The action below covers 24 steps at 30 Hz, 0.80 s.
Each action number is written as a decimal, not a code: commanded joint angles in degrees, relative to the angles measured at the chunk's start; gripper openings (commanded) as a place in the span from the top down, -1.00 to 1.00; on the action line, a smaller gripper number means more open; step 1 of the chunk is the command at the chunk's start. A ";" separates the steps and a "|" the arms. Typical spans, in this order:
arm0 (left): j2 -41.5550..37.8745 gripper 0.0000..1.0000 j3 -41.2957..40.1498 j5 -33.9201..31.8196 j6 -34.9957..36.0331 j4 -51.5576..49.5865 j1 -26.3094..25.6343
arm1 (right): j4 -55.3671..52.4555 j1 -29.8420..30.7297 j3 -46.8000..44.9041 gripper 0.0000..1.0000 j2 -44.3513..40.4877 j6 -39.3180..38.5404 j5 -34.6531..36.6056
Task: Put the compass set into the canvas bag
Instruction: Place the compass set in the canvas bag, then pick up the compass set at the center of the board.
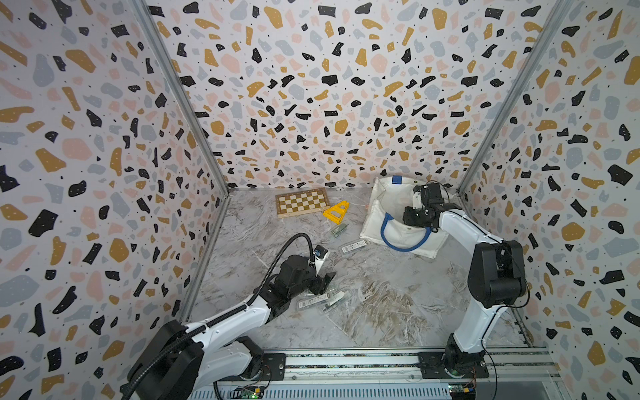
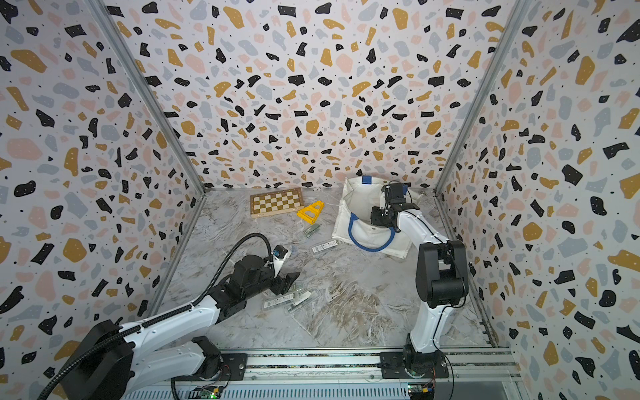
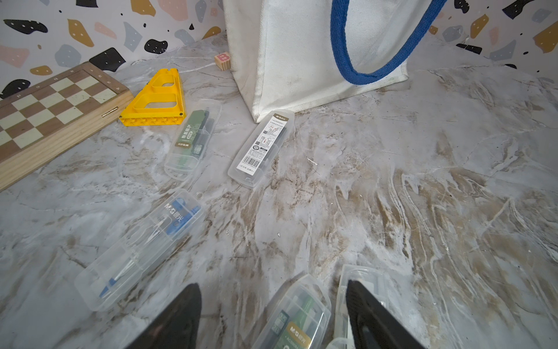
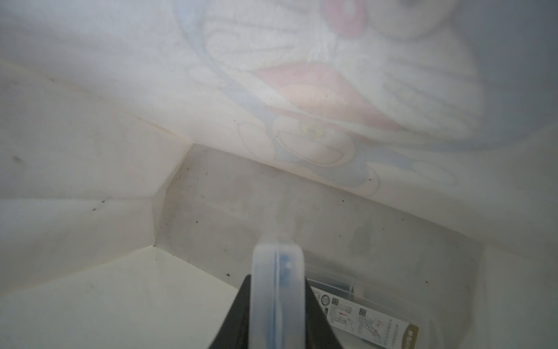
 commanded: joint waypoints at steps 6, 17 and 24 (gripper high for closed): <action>0.44 -0.52 2.28 0.24 0.72 -0.33 -0.17 | -1.04 0.49 3.50 0.01 -1.12 0.12 0.49; 0.57 -0.52 2.95 -1.89 1.03 -2.52 -0.17 | -5.75 2.69 11.50 -0.33 -6.14 -0.90 3.55; 0.95 -0.52 7.38 -3.38 -0.08 -11.07 -0.19 | -10.03 2.96 17.83 -0.36 -9.32 -1.04 6.76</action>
